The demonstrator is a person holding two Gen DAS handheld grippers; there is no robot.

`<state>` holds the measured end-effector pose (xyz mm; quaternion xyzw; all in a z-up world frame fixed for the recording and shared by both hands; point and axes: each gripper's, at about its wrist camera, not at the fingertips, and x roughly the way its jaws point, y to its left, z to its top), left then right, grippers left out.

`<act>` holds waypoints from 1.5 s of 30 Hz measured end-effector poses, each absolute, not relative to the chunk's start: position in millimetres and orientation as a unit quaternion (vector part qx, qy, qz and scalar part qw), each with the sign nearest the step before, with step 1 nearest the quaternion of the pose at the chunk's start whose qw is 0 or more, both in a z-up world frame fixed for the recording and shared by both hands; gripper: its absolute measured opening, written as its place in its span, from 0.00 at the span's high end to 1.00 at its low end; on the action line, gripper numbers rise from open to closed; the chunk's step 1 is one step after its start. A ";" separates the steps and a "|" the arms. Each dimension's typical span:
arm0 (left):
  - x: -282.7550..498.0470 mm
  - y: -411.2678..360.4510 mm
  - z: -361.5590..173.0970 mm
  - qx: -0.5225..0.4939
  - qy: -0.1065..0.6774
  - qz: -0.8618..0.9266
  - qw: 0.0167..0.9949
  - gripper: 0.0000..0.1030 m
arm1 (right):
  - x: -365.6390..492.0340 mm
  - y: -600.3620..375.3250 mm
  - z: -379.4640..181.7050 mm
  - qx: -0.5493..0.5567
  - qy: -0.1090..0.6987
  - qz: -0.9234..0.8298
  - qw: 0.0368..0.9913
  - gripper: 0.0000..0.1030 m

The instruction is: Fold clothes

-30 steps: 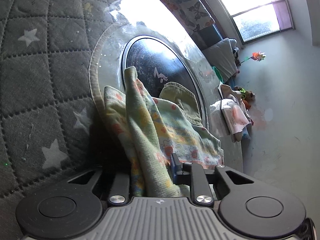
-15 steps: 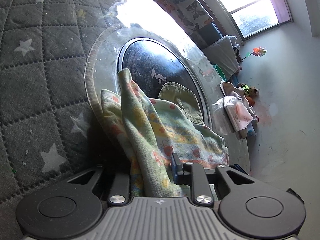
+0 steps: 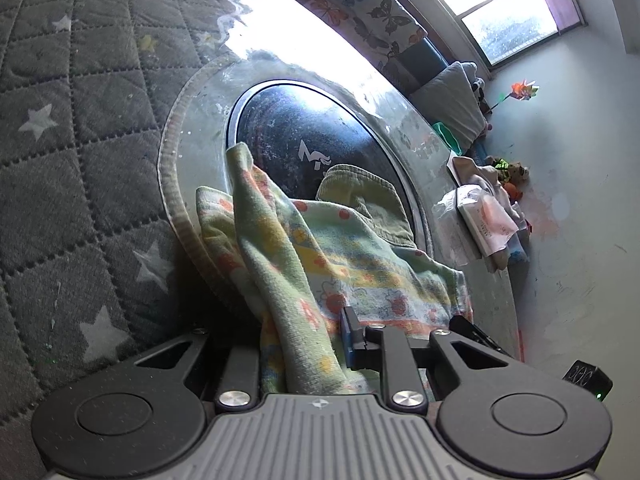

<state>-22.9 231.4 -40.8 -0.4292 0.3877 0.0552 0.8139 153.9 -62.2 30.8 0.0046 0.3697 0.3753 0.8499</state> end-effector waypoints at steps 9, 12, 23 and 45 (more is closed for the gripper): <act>-6.8 220.2 -13.4 -0.372 0.394 0.041 0.839 0.86 | 131.4 -81.3 60.4 0.021 0.329 0.379 0.865 0.91; 3.4 209.7 0.1 -0.353 0.393 0.022 0.849 0.87 | 127.7 -91.2 72.4 0.020 0.316 0.369 0.874 0.91; 62.5 149.5 36.2 -0.294 0.395 -0.054 0.869 0.87 | 124.0 -150.1 117.1 0.014 0.264 0.300 0.917 0.92; 163.8 22.8 38.2 -0.193 0.438 -0.136 0.867 0.87 | 130.2 -264.6 117.6 0.034 0.246 0.178 0.952 0.92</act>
